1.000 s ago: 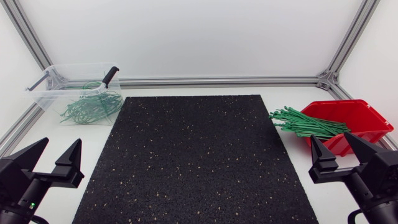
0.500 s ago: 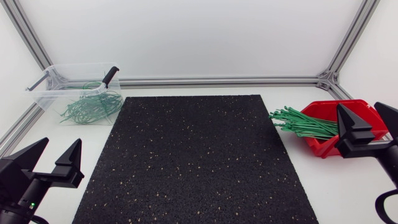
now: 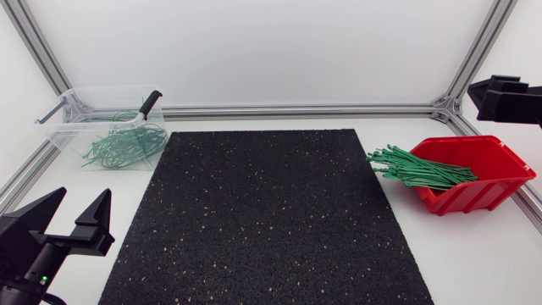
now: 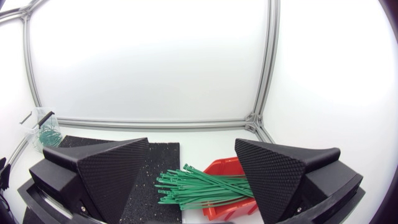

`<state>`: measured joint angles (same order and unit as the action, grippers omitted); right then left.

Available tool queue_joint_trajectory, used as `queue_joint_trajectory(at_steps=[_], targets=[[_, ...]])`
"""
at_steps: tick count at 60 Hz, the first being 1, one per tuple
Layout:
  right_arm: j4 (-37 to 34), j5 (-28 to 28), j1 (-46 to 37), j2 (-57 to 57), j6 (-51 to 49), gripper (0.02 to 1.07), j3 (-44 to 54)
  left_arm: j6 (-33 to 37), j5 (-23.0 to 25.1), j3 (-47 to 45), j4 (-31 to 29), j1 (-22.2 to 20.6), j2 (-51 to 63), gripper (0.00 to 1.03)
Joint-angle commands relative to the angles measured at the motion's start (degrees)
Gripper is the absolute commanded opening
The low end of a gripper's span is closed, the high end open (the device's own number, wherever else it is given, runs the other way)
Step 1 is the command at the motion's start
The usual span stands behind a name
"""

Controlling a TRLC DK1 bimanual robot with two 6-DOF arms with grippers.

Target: Take a green cable tie from the red box, thread the tail through the head to close it, then place it in the transparent bin on the left.

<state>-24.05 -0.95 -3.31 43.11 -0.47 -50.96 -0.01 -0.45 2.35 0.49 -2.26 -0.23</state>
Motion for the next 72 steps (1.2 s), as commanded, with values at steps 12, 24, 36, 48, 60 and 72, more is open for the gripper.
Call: queue_joint_trajectory(at_steps=[12,24,36,48,60,72], targets=[[-12.42,7.1,-5.21,14.63,-6.03,1.03,-14.17,-0.43,0.18,-2.35,-0.58,0.42,-0.39,0.99],[-20.07,9.74,-8.82,24.12,-15.7,1.03,-19.97,-0.52,0.18,-2.35,-0.58,0.42,-0.39,0.99],[-28.94,9.3,-10.75,33.44,-33.02,0.99,-26.65,-0.43,0.18,-2.35,-0.58,0.42,-0.39,0.99],[-36.59,9.04,-10.58,36.96,-46.82,0.99,-29.55,-0.43,0.18,-2.35,-0.67,0.24,-0.39,0.99],[-42.92,8.86,-9.61,39.68,-57.45,0.99,-28.85,-0.52,0.18,-2.35,-0.76,0.24,-0.39,0.99],[-42.3,7.1,-7.76,39.86,-64.48,0.99,-24.19,-0.52,0.18,-2.35,-0.76,0.06,-0.39,0.99]])
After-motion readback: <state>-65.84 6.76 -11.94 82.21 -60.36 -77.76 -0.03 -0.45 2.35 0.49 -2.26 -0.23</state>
